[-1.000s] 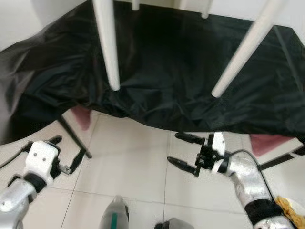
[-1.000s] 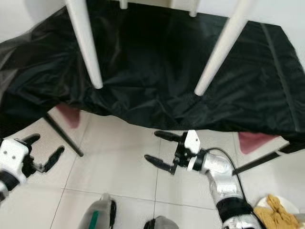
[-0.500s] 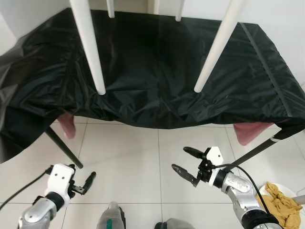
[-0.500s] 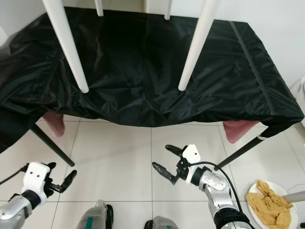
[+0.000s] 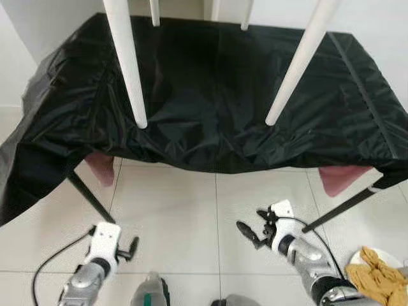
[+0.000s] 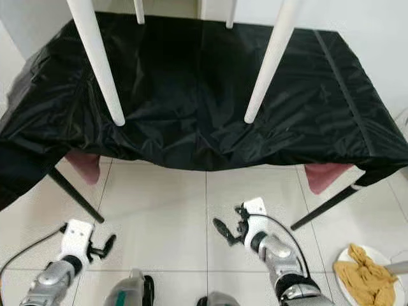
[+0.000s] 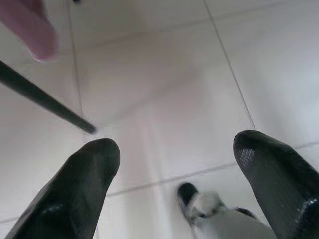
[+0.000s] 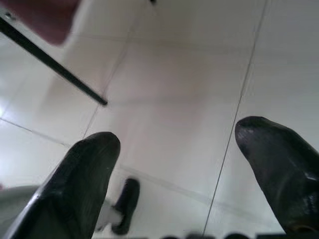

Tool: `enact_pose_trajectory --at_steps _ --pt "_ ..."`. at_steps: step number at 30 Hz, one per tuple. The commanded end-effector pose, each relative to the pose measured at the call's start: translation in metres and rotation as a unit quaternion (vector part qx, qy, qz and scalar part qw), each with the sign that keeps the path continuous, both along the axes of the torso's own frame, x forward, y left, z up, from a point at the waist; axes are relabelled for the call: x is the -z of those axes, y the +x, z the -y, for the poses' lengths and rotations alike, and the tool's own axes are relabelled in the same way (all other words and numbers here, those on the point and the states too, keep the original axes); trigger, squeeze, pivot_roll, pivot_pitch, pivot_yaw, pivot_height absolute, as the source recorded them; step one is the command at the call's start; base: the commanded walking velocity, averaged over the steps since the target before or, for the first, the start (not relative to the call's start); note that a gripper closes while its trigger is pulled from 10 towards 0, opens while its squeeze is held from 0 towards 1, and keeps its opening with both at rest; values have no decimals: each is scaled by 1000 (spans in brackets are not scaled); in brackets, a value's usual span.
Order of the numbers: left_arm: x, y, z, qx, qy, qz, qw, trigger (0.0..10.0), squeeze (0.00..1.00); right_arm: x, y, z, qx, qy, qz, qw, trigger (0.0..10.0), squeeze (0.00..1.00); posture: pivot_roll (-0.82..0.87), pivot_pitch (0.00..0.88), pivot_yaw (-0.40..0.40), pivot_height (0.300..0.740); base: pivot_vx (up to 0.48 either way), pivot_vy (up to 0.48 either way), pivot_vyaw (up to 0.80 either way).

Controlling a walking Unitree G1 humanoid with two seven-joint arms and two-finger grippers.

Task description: Building children table

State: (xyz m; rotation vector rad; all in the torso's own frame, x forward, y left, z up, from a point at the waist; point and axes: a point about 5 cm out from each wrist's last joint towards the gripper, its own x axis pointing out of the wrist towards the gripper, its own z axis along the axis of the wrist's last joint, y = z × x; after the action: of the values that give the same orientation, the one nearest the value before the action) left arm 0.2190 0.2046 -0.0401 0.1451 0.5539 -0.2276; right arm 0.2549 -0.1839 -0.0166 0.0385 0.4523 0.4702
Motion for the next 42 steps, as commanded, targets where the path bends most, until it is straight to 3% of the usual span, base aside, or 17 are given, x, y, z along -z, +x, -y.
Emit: enact_pose_trajectory --at_steps 1,3,5,10,12,13,17,18,24,30,36,38,42 --pt "12 -12 1 -6 11 -36 999 10000 0 12 -10 2 18 -14 -36 999 10000 0 121 79 -12 740 0 0 0" --pt "19 -16 7 -7 16 -59 998 10000 0 22 -19 2 35 -51 -61 996 10000 0 110 78 -13 740 0 0 0" --pt "19 -16 7 -7 16 -59 998 10000 0 22 -19 2 35 -51 -61 996 10000 0 110 78 -13 740 0 0 0" --pt "29 -25 23 8 64 -77 995 10000 0 46 -49 6 63 -112 -120 984 10000 0 104 61 -8 740 0 0 0" --pt "29 -25 23 8 64 -77 995 10000 0 46 -49 6 63 -112 -120 984 10000 0 104 61 -8 740 0 0 0" --pt "32 -28 25 8 77 -84 994 10000 0 52 -59 6 67 -121 -140 980 10000 0 100 53 -2 740 0 0 0" --pt "39 -34 31 1 56 -118 991 10000 0 62 -75 6 80 -134 -174 972 10000 0 82 32 19 740 0 0 0" --pt "43 -40 36 -5 38 -148 988 10000 0 67 -83 6 92 -139 -190 968 10000 0 80 28 24 740 0 0 0" --pt "44 -39 41 -11 40 -153 987 10000 0 69 -86 9 113 -167 -187 961 10000 0 83 15 14 740 0 0 0" --pt "38 -29 44 26 85 -119 989 10000 0 70 -88 8 105 -175 -190 960 10000 0 85 14 -9 740 0 0 0" --pt "39 -31 38 5 63 -129 990 10000 0 69 -88 11 98 -192 -187 958 10000 0 79 29 -14 740 0 0 0" --pt "41 -34 35 3 76 -134 988 10000 0 69 -87 12 99 -197 -187 957 10000 0 84 32 -14 740 0 0 0" --pt "44 -40 29 -56 47 -155 985 10000 0 70 -89 13 107 -202 -191 955 10000 0 93 29 -9 740 0 0 0"
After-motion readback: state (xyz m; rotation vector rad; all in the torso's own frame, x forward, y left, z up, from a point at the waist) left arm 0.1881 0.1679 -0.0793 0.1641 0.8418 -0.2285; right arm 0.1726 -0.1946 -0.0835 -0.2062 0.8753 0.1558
